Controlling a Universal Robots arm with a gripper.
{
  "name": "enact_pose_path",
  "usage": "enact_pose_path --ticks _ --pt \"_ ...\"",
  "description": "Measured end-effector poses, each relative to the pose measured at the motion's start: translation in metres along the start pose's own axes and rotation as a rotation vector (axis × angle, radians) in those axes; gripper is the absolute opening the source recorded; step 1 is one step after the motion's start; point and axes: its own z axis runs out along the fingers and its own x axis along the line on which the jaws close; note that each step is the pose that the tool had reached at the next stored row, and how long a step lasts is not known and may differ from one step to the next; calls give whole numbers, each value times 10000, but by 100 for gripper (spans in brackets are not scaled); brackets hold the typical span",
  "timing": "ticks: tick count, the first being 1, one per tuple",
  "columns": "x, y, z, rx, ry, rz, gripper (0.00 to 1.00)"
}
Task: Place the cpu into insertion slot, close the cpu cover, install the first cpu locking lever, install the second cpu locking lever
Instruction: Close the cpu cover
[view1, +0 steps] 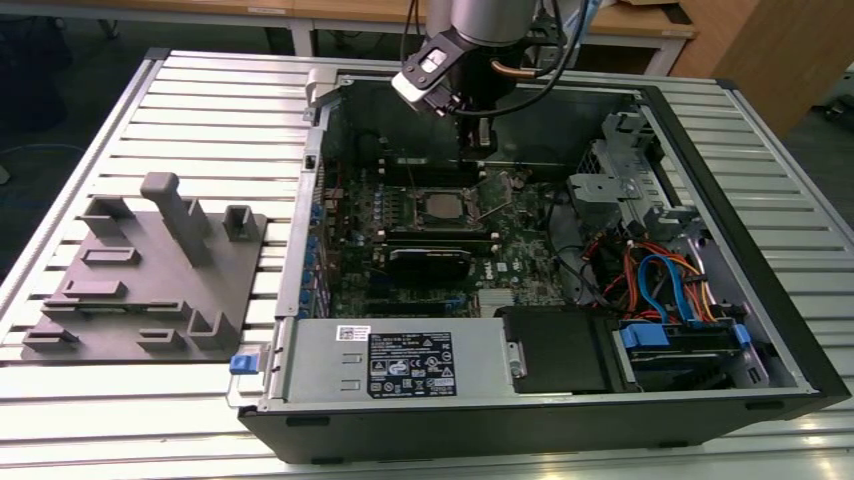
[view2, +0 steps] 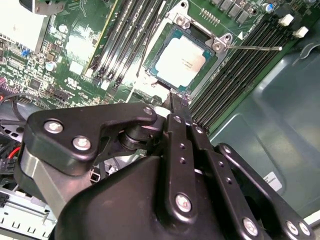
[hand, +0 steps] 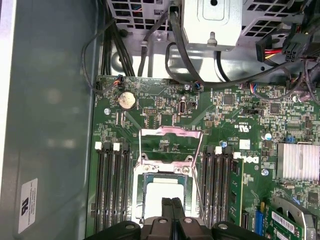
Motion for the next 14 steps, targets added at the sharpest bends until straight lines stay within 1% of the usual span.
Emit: enact_pose_path --ticks 7,14 --pt "0 16 0 0 0 -1 10" --pt "-2 46 1 1 0 0 10"
